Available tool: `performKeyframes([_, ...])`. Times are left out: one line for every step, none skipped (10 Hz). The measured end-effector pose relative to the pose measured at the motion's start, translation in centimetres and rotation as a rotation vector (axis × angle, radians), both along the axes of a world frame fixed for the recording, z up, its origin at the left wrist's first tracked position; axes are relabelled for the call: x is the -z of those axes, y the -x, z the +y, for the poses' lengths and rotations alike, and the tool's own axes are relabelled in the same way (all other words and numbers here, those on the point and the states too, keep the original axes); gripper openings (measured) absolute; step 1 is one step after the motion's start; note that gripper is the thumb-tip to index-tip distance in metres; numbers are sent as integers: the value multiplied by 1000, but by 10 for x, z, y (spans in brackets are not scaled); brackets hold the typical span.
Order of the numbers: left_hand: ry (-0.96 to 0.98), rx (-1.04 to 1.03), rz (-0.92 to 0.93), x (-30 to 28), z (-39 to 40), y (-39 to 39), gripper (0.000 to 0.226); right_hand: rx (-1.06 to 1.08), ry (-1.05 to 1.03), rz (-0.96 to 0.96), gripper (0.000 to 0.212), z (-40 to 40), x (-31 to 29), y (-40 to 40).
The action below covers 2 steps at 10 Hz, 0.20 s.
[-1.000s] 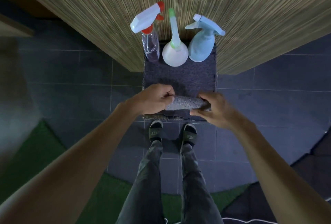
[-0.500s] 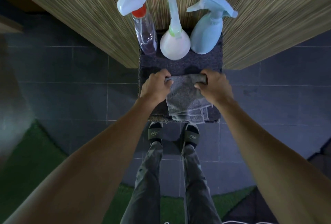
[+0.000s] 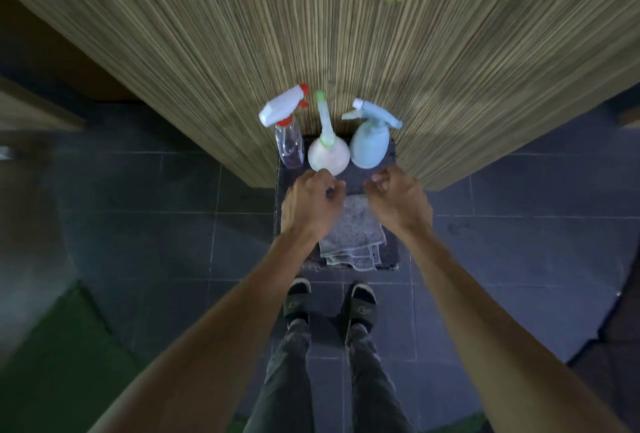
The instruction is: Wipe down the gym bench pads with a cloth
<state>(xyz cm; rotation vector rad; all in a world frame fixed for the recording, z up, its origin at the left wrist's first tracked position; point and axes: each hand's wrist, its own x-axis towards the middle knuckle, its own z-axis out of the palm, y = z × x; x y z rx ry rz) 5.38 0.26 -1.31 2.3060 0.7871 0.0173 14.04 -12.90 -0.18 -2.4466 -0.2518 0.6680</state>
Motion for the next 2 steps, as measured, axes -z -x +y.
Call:
performKeyframes([-46, -15, -98, -65, -2, -4, 21, 31, -226, -19, 10, 3, -70, -2])
performKeyframes([-57, -63, -231, -118, -15, 22, 11, 56, -541, -3, 12, -18, -141, 29])
